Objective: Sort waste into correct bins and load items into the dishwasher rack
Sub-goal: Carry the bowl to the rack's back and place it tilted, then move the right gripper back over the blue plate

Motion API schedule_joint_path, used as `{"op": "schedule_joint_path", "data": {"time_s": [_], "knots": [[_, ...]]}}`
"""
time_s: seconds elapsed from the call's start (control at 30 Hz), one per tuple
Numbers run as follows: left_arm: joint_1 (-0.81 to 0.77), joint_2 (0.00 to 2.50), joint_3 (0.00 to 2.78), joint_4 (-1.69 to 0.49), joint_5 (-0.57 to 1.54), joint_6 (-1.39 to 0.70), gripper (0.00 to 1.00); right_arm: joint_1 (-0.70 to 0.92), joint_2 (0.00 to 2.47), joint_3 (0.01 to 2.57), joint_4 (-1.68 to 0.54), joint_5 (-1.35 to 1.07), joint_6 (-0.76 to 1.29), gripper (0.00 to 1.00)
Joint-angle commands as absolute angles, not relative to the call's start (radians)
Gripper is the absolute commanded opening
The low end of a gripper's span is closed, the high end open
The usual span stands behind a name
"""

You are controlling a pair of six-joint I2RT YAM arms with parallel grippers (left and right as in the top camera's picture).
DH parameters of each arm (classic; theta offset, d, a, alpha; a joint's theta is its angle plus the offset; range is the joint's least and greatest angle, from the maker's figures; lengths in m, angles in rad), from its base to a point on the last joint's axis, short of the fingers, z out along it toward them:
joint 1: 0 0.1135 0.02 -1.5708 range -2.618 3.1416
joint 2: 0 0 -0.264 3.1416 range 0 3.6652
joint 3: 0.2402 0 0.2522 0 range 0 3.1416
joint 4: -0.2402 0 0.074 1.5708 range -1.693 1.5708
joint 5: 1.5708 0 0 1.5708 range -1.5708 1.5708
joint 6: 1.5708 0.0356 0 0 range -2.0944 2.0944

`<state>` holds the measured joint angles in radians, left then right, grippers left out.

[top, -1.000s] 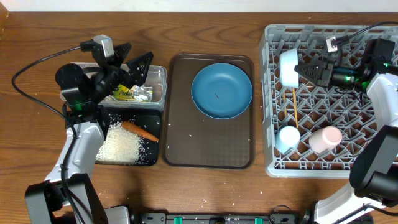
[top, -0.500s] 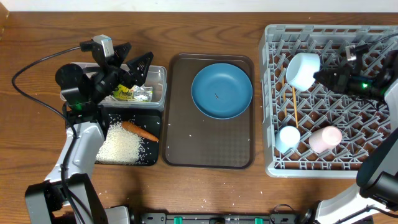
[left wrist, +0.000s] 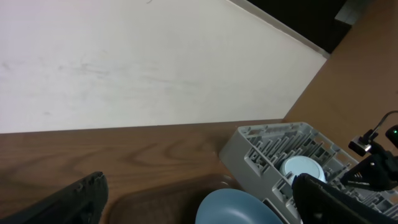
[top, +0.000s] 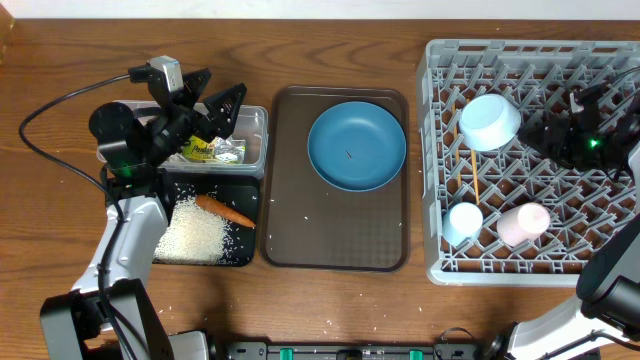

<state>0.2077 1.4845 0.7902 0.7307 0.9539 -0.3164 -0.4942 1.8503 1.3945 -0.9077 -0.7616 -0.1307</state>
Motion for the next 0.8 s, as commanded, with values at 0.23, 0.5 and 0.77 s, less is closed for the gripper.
{"op": "schedule_joint_path", "data": {"time_s": [0.23, 0.5, 0.77], "knots": [[0.208, 1.468, 0.789, 0.739, 0.948, -0.304, 0.96, -0.499, 1.806, 1.548, -1.051, -0.437, -0.037, 0.50], [0.208, 1.468, 0.789, 0.739, 0.948, -0.304, 0.96, -0.421, 1.665, 1.584, -1.078, -0.313, -0.038, 0.51], [0.208, 1.468, 0.789, 0.739, 0.948, -0.304, 0.96, -0.220, 1.573, 1.584, -1.078, -0.310, -0.054, 0.48]]}}
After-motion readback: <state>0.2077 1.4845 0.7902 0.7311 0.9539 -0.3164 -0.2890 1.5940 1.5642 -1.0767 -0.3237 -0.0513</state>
